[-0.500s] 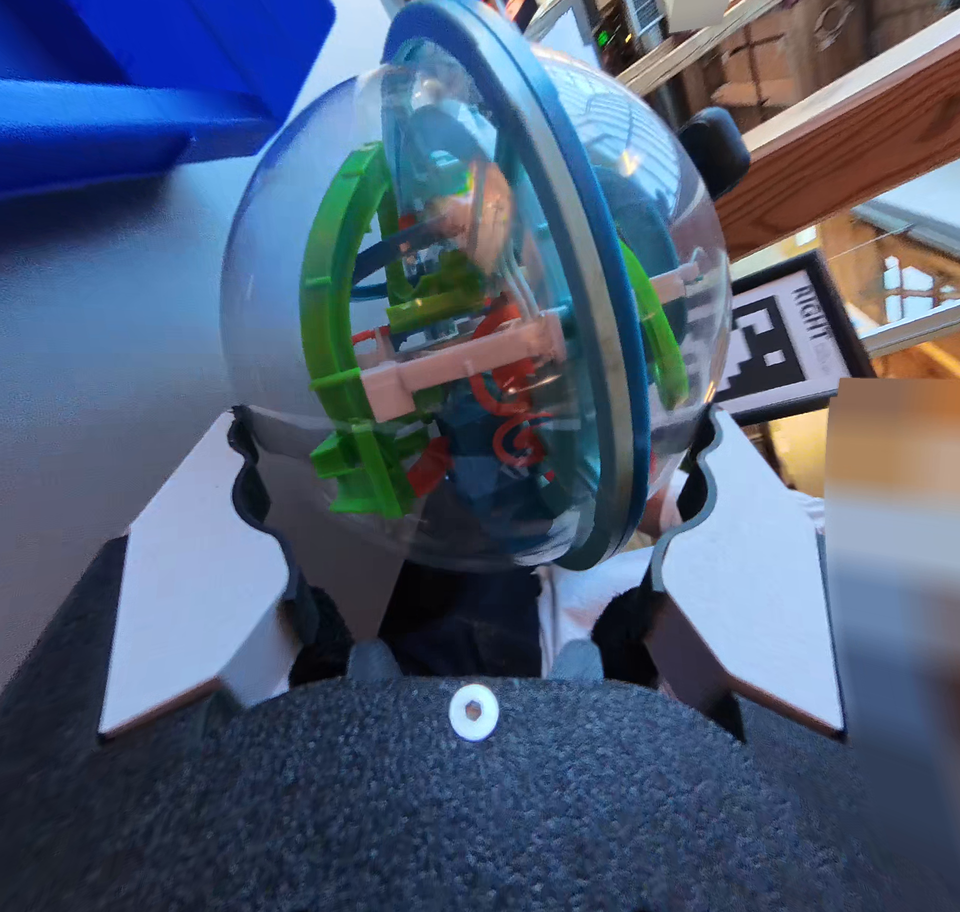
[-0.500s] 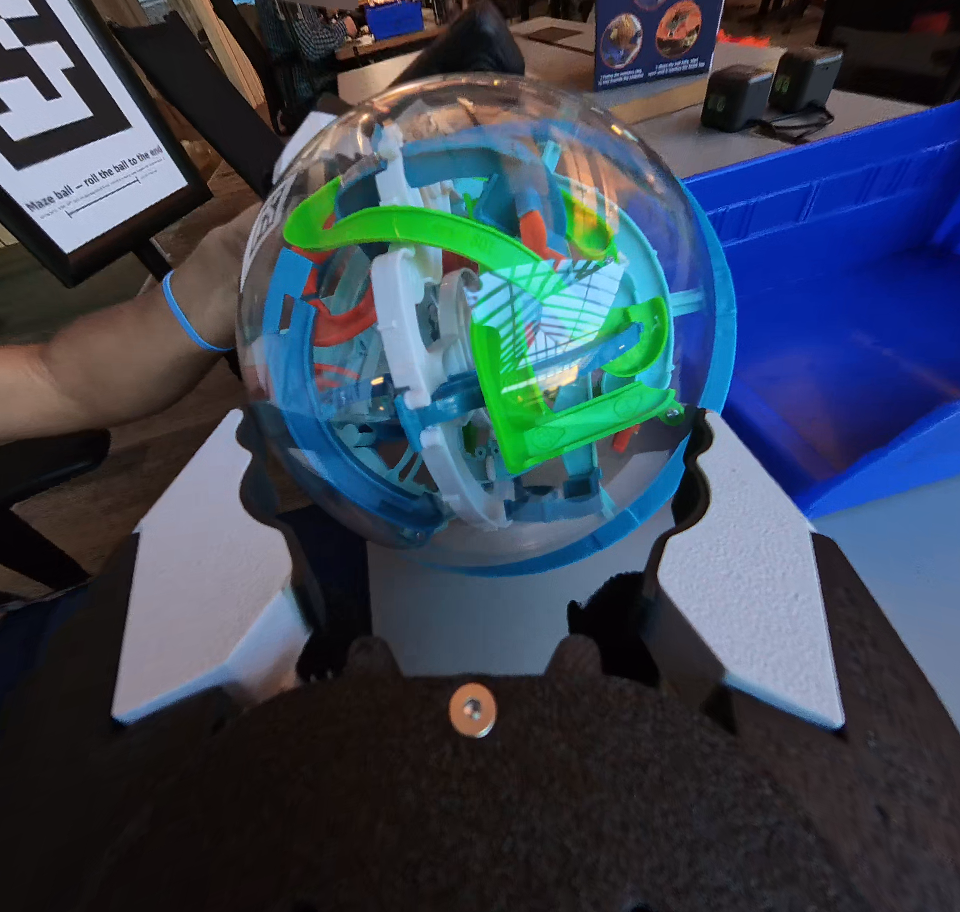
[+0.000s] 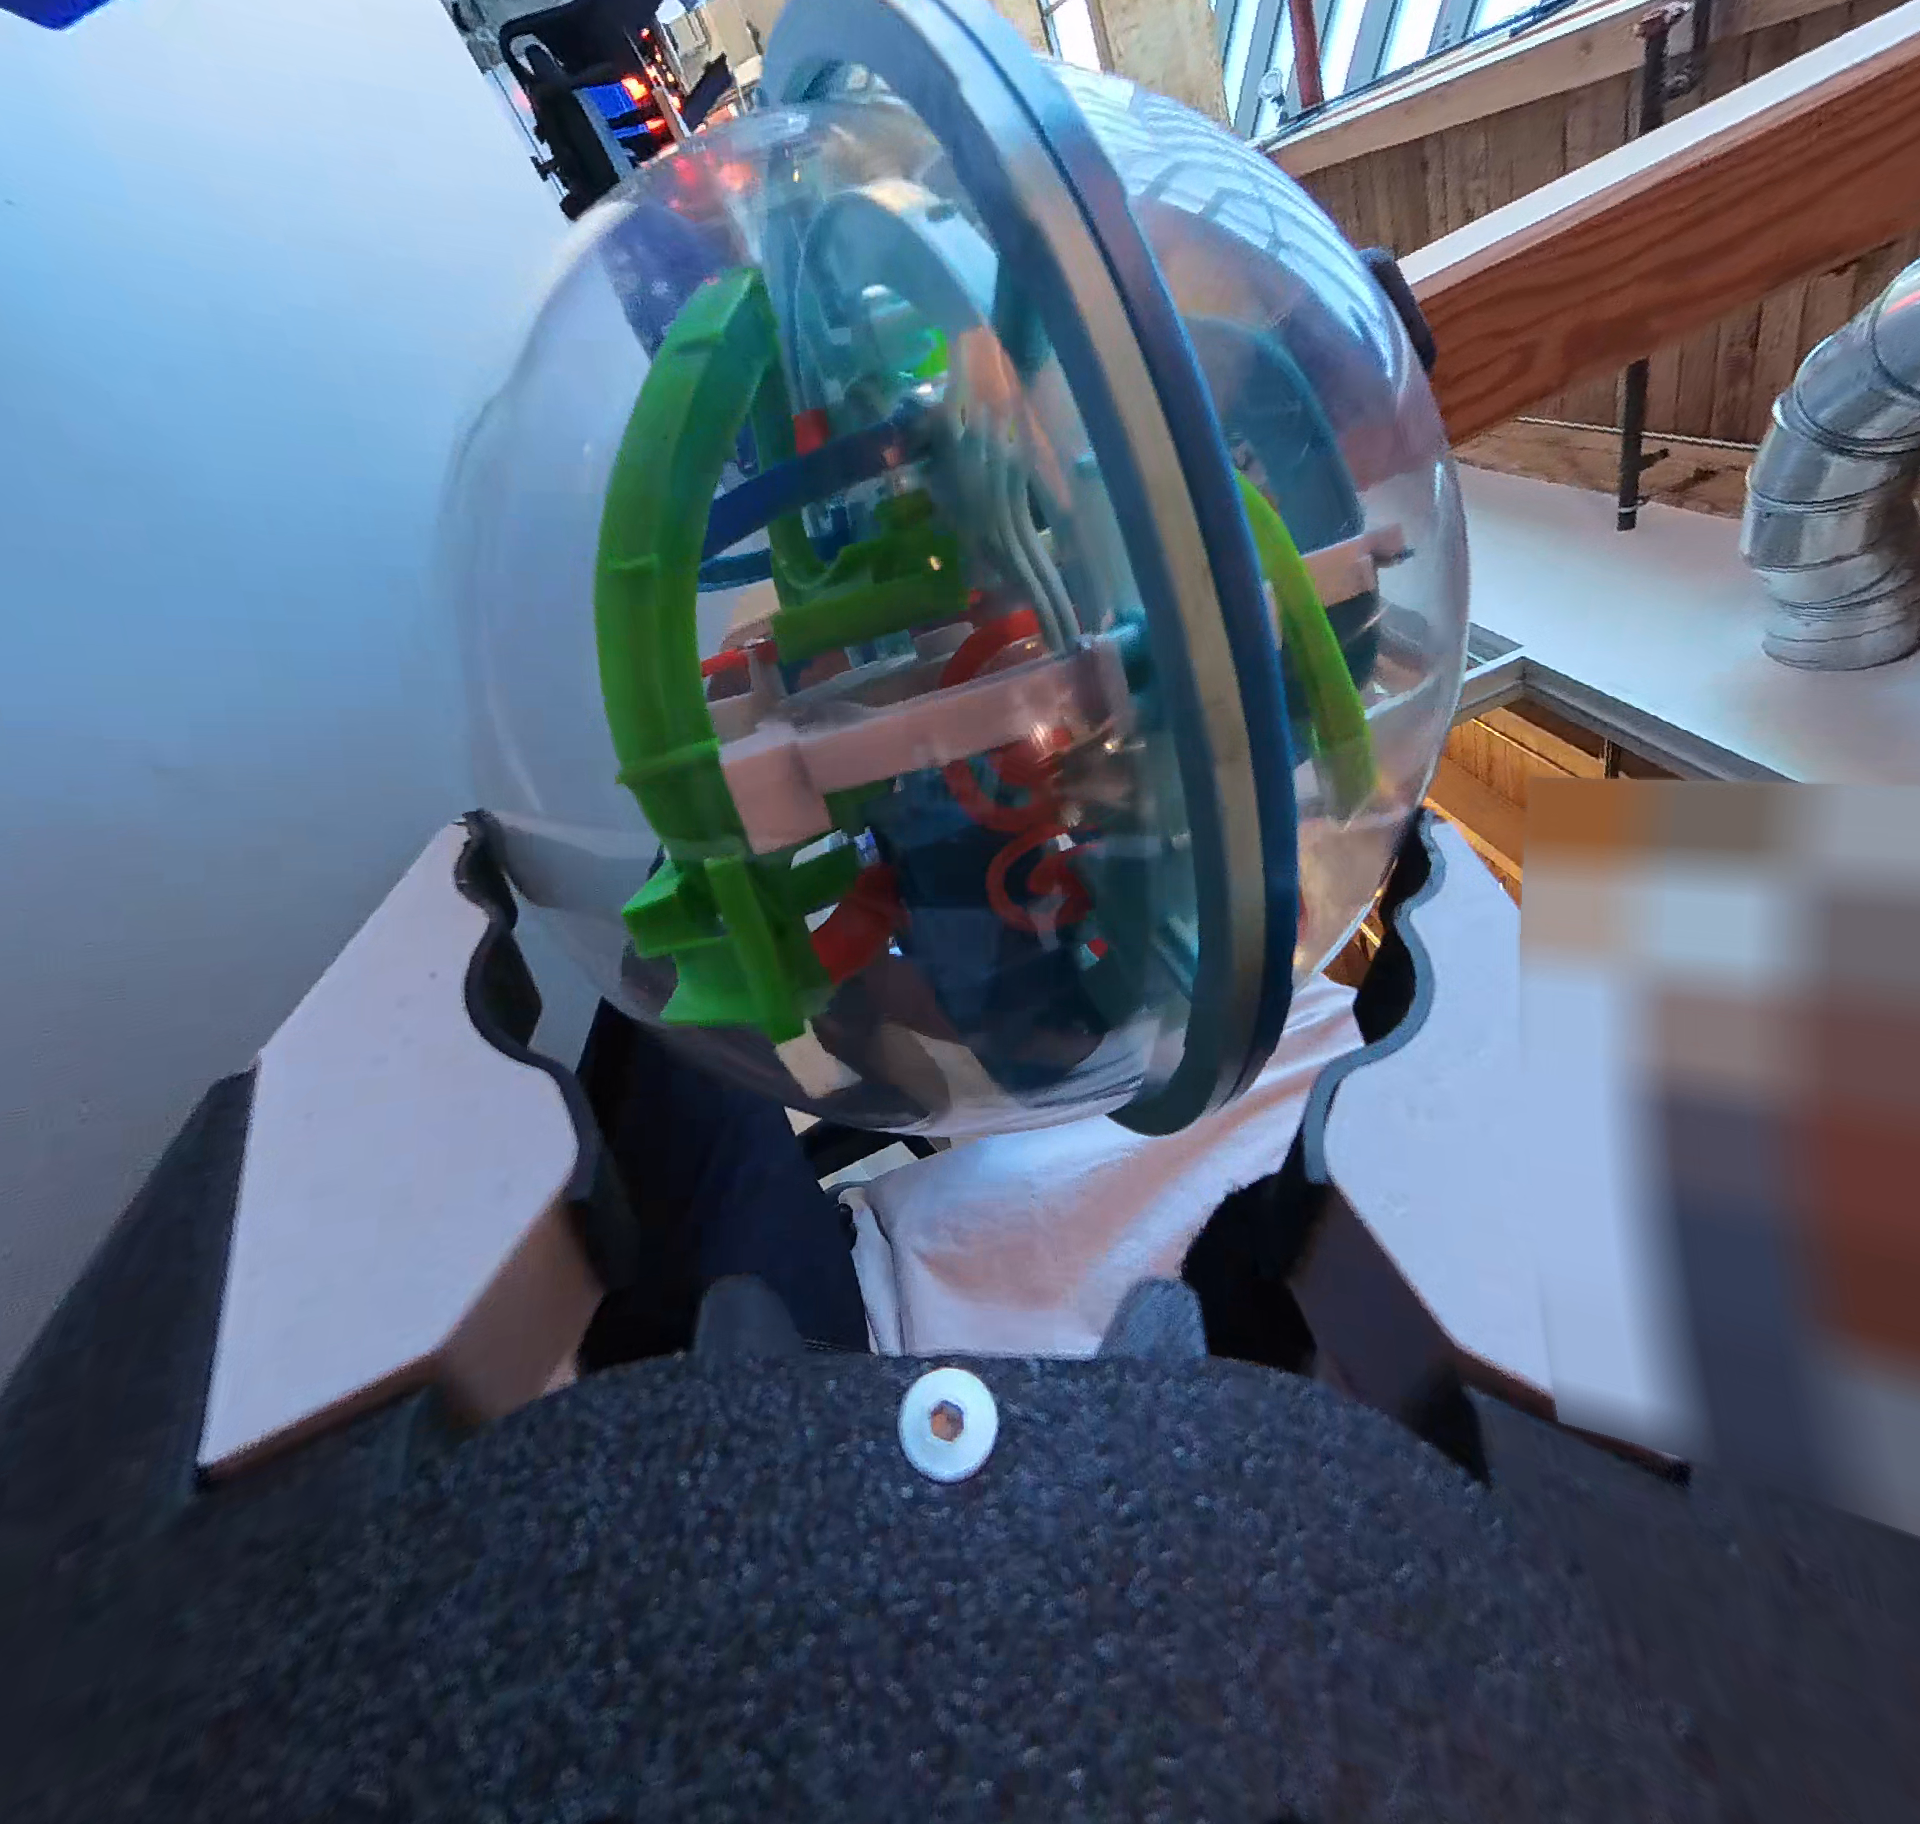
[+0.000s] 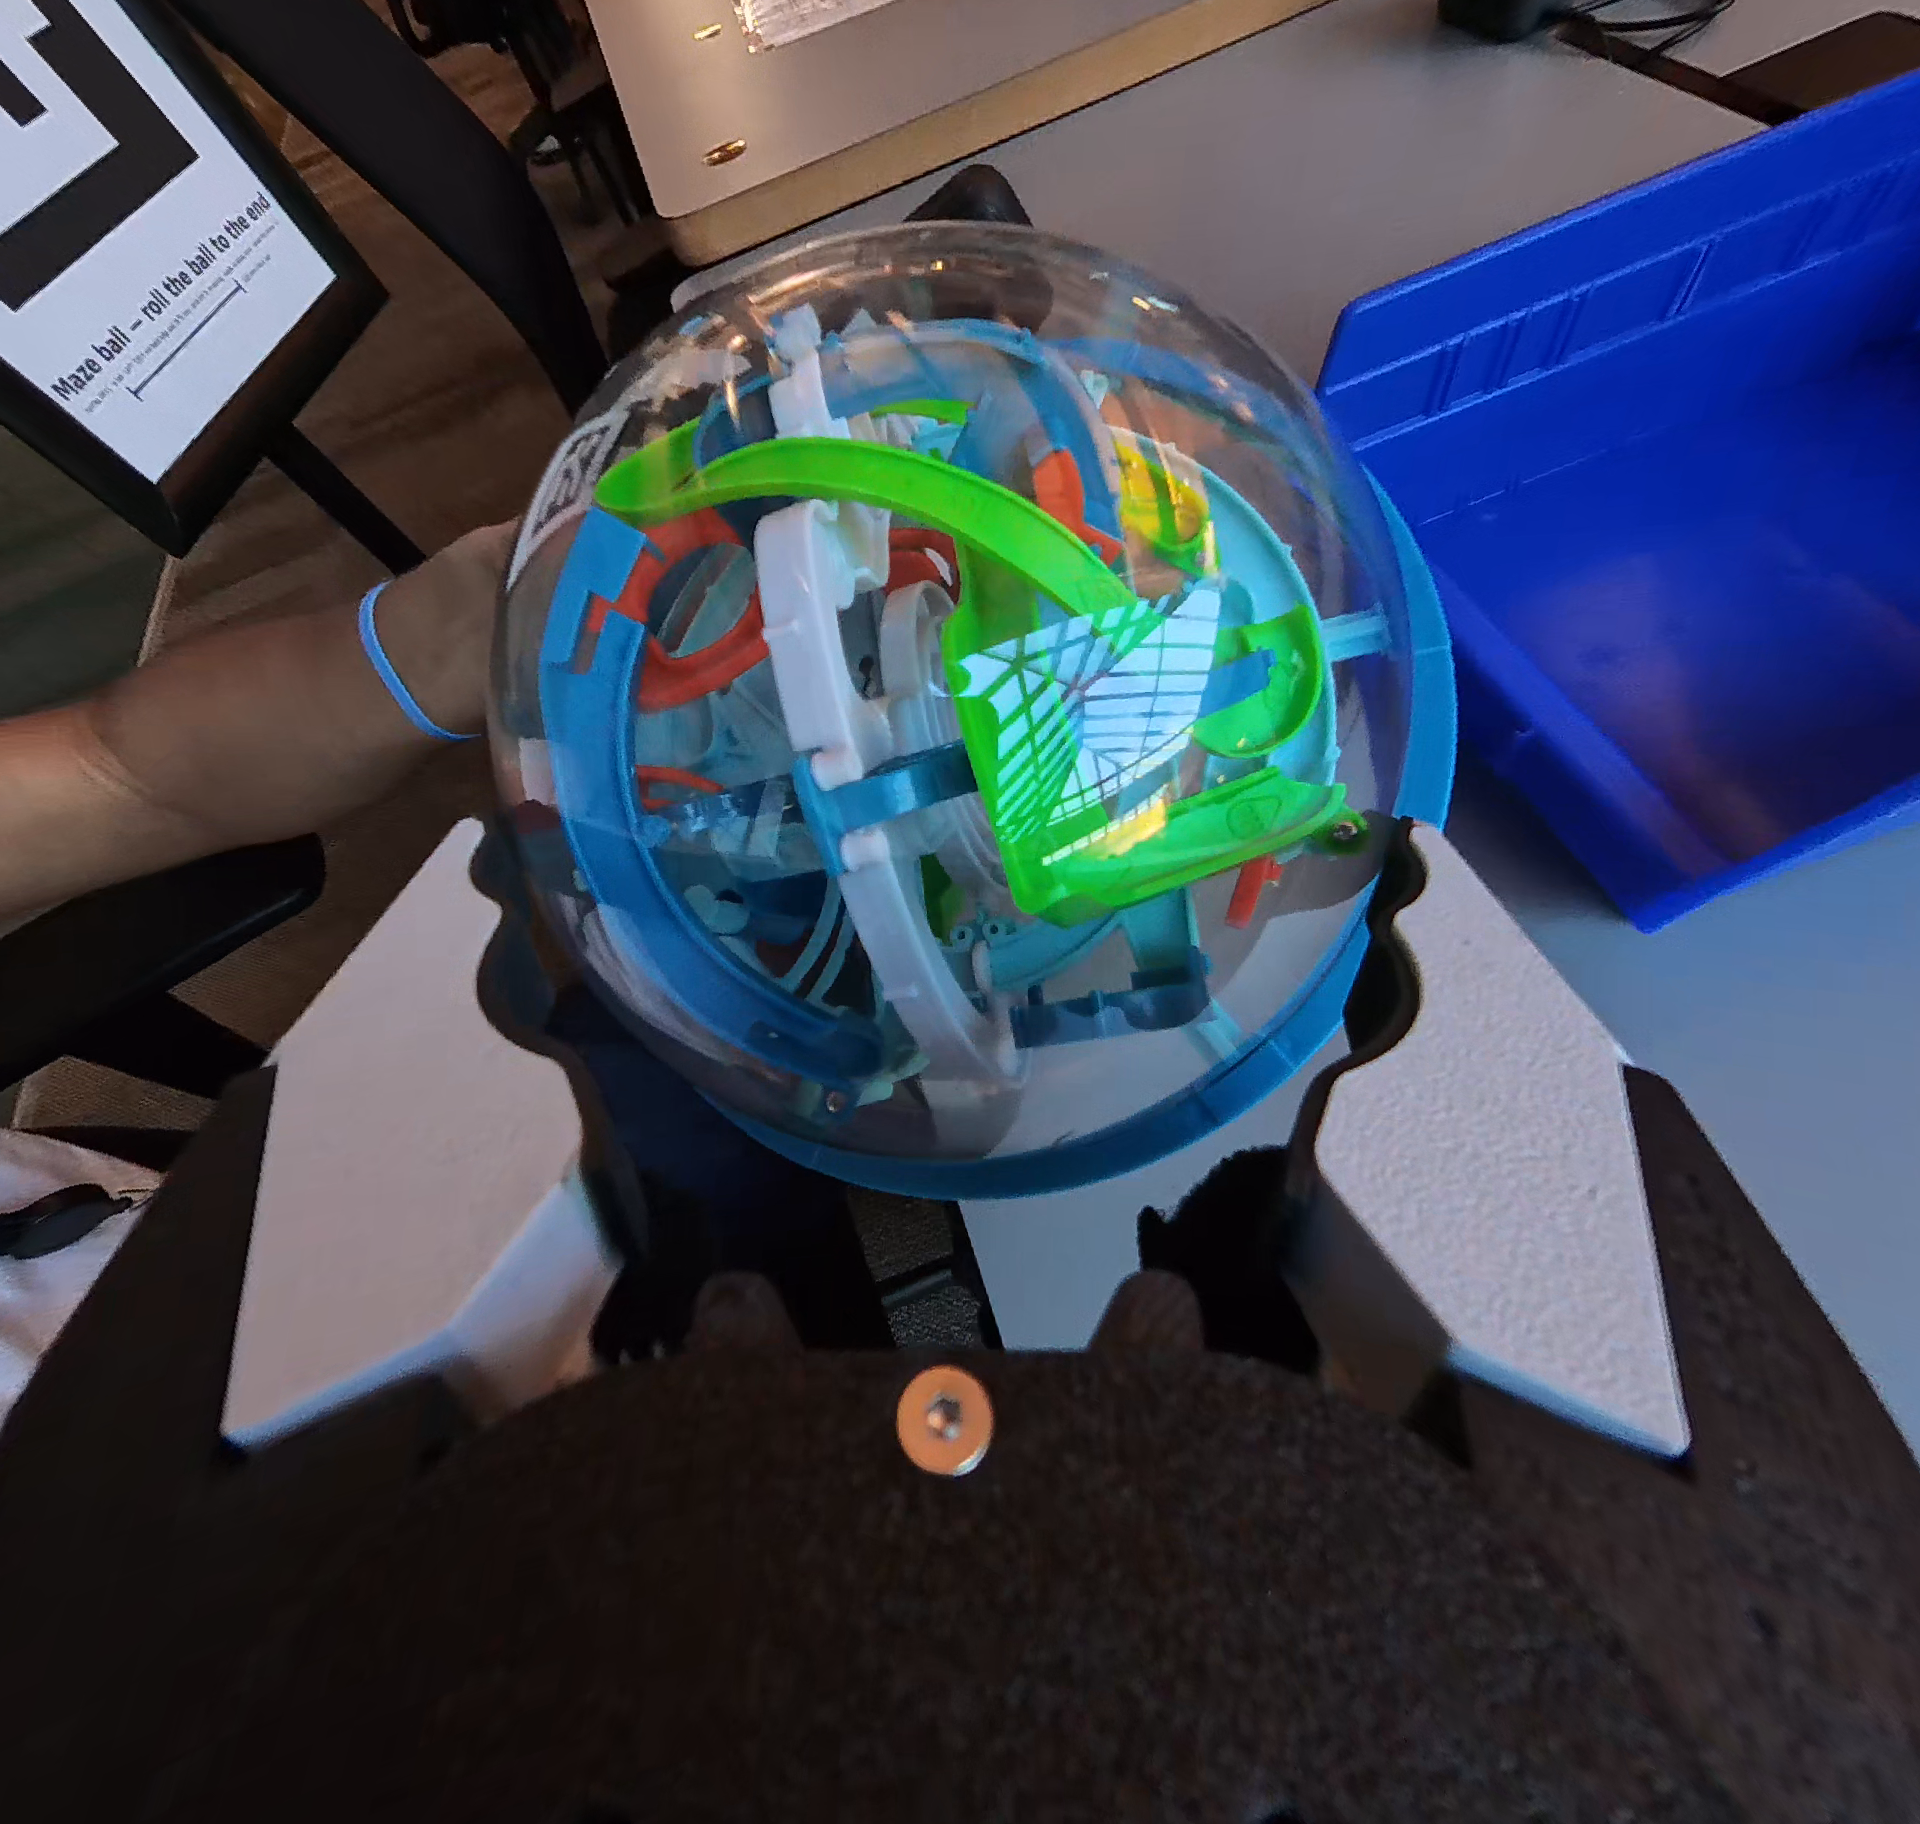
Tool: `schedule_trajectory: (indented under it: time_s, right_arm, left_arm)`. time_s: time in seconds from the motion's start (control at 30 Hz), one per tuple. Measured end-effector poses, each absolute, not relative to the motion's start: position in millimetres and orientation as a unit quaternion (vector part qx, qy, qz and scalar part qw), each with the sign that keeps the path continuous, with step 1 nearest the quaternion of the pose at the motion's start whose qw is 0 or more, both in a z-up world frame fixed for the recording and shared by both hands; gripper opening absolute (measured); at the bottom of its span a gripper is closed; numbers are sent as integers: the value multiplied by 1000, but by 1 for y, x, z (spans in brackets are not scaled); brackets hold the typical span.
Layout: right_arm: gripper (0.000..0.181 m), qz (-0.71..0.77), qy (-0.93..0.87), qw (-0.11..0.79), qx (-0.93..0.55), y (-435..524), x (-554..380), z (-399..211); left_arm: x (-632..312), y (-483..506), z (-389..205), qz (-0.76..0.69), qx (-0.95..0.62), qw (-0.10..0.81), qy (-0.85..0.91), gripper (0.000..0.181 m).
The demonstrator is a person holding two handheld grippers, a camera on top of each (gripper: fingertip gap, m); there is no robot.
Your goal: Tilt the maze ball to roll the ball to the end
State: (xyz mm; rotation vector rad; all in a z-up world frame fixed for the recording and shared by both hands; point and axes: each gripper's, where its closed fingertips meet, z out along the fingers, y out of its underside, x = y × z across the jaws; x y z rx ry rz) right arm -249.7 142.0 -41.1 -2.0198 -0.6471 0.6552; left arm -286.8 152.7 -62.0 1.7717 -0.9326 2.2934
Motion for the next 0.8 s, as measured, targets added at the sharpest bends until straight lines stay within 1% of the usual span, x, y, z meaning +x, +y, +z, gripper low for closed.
schedule_trajectory:
  time_s: [0.47,0.8]
  right_arm:
    - [154,259,-264,463,-806,142,-251,-34]
    - [154,259,-272,456,-807,142,-250,-41]
  left_arm:
    - [-287,152,-56,750,580,36,-315,157]
    - [-287,155,-59,732,599,19,-325,158]
